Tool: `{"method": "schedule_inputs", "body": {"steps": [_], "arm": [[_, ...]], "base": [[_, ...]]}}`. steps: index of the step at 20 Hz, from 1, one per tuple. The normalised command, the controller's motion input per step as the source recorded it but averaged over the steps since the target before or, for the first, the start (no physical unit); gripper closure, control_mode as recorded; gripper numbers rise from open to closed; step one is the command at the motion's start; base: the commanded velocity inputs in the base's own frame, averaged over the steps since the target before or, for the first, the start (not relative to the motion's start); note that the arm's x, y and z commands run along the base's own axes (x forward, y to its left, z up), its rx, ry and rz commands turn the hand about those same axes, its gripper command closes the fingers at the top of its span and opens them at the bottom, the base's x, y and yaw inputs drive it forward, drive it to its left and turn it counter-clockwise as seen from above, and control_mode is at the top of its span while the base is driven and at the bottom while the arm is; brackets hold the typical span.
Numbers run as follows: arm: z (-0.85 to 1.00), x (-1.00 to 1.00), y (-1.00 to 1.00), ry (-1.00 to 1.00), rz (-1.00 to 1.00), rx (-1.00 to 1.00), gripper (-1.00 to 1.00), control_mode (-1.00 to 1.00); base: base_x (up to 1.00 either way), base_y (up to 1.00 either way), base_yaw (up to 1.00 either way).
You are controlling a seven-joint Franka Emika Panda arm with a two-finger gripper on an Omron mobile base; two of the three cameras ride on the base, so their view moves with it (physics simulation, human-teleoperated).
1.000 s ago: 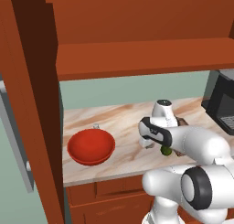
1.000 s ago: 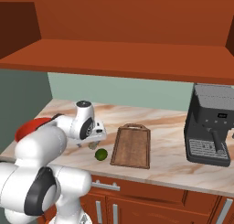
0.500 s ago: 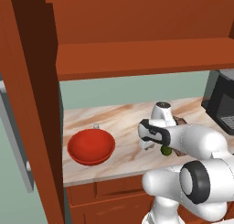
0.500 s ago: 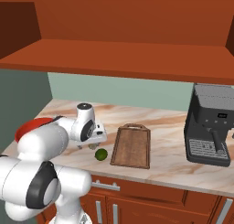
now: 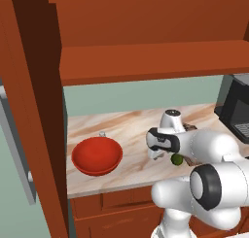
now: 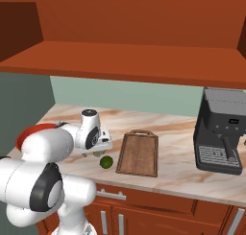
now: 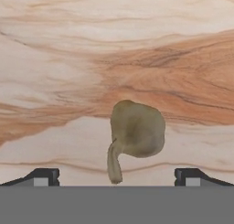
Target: Open the cabinet. Place the bowl and condiment on the counter. Then place the lime and garlic on the cutting board.
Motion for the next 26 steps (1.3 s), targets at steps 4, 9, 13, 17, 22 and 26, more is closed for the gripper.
{"method": "schedule_inputs", "body": {"steps": [4,9,13,17,22,26], "arm": [[-0.06,0.16,0.0,0.01,0.0,0.0,-1.0,-1.0],[-0.03,0.19,0.0,0.04,0.0,0.0,-1.0,-1.0],[-0.01,0.12,0.0,0.04,0.0,0.0,-1.0,-1.0],[-0.03,0.08,0.0,0.03,0.0,0.0,-1.0,-1.0],[-0.07,0.05,0.0,0.03,0.0,0.0,-1.0,-1.0],[-0.1,0.01,0.0,0.03,0.0,0.0,-1.0,-1.0]], "base": [[0.0,0.0,0.0],[0.0,0.0,0.0],[0.0,0.0,0.0],[0.0,0.0,0.0],[0.0,0.0,0.0],[0.0,0.0,0.0]]}}
